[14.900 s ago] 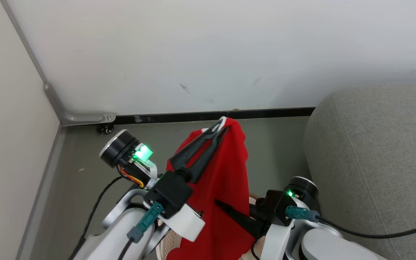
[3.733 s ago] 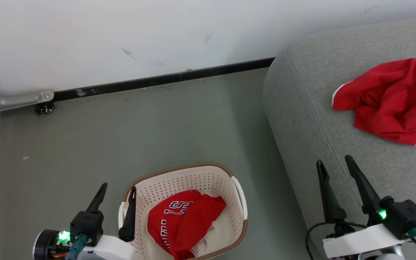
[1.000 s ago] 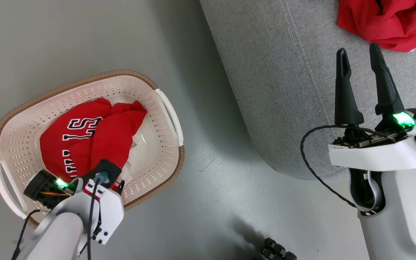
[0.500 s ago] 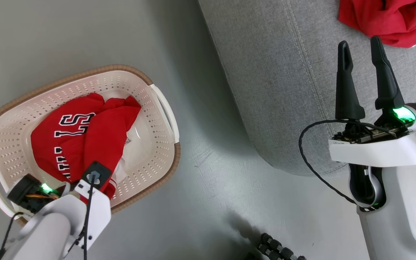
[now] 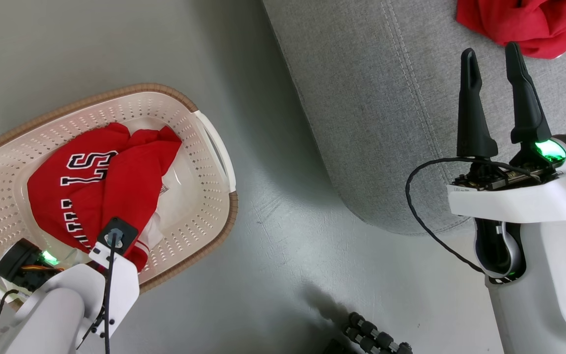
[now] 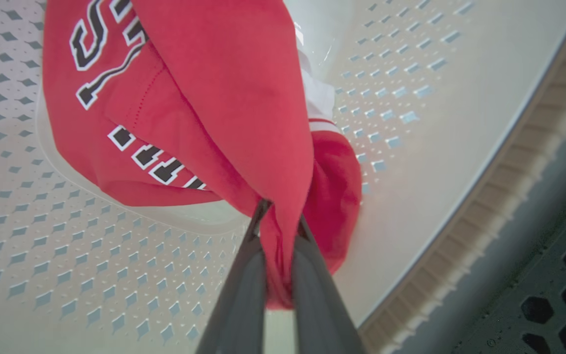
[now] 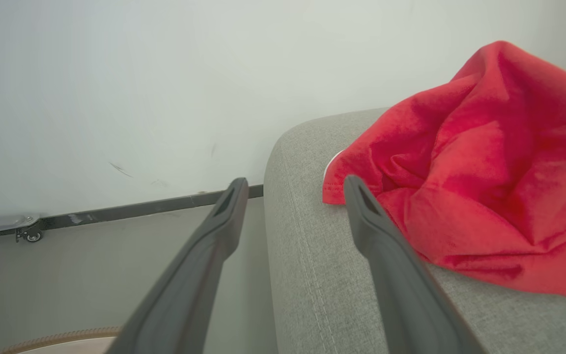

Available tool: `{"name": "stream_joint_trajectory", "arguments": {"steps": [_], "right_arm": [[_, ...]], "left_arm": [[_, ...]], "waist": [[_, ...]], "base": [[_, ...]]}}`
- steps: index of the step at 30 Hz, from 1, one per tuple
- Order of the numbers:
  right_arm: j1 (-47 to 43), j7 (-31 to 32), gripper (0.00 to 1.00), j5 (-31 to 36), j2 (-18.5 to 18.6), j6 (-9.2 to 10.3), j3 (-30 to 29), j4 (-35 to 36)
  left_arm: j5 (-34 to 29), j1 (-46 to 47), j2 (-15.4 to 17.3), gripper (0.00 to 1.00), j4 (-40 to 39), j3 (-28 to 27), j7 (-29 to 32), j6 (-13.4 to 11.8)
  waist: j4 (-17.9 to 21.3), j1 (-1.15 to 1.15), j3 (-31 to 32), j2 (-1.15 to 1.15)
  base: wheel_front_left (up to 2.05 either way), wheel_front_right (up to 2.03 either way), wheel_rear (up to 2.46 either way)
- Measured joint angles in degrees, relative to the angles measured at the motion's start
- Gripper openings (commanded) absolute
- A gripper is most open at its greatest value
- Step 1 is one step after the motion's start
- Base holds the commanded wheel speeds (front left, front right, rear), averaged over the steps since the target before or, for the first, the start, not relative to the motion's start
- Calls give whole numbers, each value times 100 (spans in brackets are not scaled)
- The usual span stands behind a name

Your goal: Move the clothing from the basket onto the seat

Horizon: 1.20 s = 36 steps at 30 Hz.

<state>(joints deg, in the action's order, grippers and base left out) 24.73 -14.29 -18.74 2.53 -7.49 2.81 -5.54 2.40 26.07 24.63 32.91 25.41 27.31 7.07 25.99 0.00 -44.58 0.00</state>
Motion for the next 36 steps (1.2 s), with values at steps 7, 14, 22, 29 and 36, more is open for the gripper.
{"name": "stream_joint_trajectory", "arguments": {"steps": [7, 14, 22, 29, 36], "right_arm": [[3, 0, 100, 0, -3, 0, -74, -3], [68, 0, 100, -40, -4, 0, -119, -4], [116, 0, 100, -31, -4, 0, -204, -18], [116, 0, 100, 122, -4, 0, -277, -43], [115, 0, 100, 289, -3, 0, -361, -62]], "left_arm": [[23, 0, 0, 0, -185, -8, -88, -10], [-11, 0, 49, 0, -571, -115, -383, -170], [3, -22, 11, 0, -1037, -241, -782, -414], [41, -33, -75, 0, -1449, -328, -1123, -592], [43, -118, -170, 0, -1857, -388, -1522, -767]], "waist": [[-1, 0, 6, 0], [-42, 0, 62, 0], [-135, 0, 184, 0], [-246, 0, 335, 0], [-366, 0, 519, 0]], "base": [[0, 0, 0], [0, 0, 0], [0, 0, 0], [0, 0, 0], [0, 0, 0]]}}
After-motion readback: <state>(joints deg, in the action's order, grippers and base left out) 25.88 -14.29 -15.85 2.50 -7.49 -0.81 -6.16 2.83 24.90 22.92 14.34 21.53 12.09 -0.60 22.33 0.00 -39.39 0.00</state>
